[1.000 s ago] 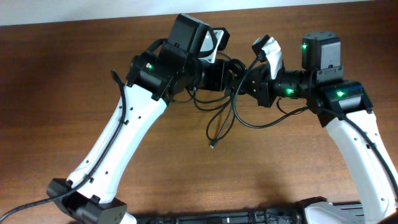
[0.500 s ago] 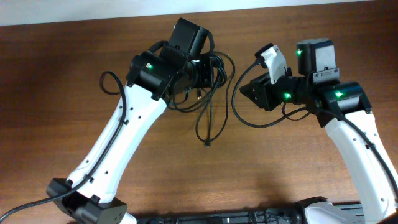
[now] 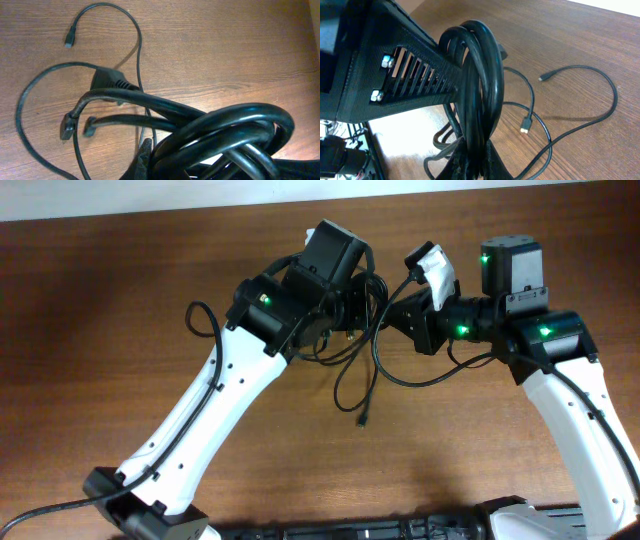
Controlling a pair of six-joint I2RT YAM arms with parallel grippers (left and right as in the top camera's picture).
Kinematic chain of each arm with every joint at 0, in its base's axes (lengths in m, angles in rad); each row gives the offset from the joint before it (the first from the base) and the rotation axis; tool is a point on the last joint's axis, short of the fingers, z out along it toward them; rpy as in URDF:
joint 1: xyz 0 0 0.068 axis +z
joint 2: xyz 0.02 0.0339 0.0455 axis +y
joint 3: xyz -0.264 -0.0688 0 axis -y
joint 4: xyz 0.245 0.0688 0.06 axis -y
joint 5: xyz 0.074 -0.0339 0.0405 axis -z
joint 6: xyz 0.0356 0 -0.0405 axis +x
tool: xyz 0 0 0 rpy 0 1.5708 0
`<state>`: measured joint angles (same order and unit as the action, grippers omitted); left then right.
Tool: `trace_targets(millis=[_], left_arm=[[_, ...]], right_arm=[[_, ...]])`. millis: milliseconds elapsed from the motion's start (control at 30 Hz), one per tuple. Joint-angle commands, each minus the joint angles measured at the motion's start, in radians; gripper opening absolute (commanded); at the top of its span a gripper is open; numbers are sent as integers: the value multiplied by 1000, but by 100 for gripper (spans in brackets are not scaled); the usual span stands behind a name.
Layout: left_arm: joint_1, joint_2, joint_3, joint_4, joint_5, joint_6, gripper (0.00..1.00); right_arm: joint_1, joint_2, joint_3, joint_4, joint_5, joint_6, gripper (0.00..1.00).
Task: Untangle cables
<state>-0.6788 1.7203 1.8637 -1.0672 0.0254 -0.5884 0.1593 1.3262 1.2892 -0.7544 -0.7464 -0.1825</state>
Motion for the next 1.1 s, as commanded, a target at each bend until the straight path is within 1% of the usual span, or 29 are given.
trace_targets(millis=[0, 67, 167, 267, 333, 400, 433, 467, 500, 533, 567, 600, 700, 767, 833, 900, 967, 1000, 1033, 1067], left_arm=[[-10, -17, 16, 8, -22, -40, 0], [0, -17, 16, 8, -53, -100, 0], [60, -17, 16, 3, -51, -240, 0], [113, -17, 16, 0, -21, -487, 0], [119, -17, 16, 0, -2, -526, 0], [119, -17, 16, 0, 4, -532, 0], [119, -17, 16, 0, 4, -491, 0], [116, -17, 16, 0, 5, -458, 0], [116, -17, 16, -1, 5, -392, 0], [116, -17, 16, -4, 4, -334, 0], [116, -17, 16, -11, 5, -283, 0], [116, -17, 16, -30, 5, -243, 0], [114, -17, 16, -75, 5, -224, 0], [98, -17, 16, -77, 21, -209, 0], [81, -17, 16, -63, 42, -170, 0], [56, -17, 16, -54, 39, -169, 0], [37, -17, 16, -33, 39, -169, 0], [31, -17, 16, -26, 39, -169, 0], [31, -17, 16, -26, 39, -169, 0], [31, -17, 16, -26, 39, -169, 0]], right_arm=[[4, -7, 7, -10, -29, -3, 4], [4, -7, 7, -28, -29, -3, 4], [4, -7, 7, -80, -29, -3, 4], [4, -7, 7, -111, -29, -3, 4], [4, -7, 7, -111, -29, -3, 4], [4, -7, 7, -109, -24, -3, 5], [4, -7, 7, -109, 5, -3, 24], [4, -7, 7, -108, 29, -3, 36], [4, -7, 7, -105, 60, -3, 46], [4, -7, 7, -98, 79, -3, 53], [4, -7, 7, -90, 87, -3, 58], [4, -7, 7, -75, 88, -3, 59], [4, -7, 7, -10, 84, 2, 66], [4, -7, 7, 26, 61, 6, 71], [4, -7, 7, 43, 58, 8, 72], [4, -7, 7, 48, 57, 8, 68], [4, -7, 7, 48, 39, 8, 60], [4, -7, 7, 48, 40, 8, 46], [4, -7, 7, 48, 40, 8, 38], [4, -7, 7, 48, 40, 8, 27]])
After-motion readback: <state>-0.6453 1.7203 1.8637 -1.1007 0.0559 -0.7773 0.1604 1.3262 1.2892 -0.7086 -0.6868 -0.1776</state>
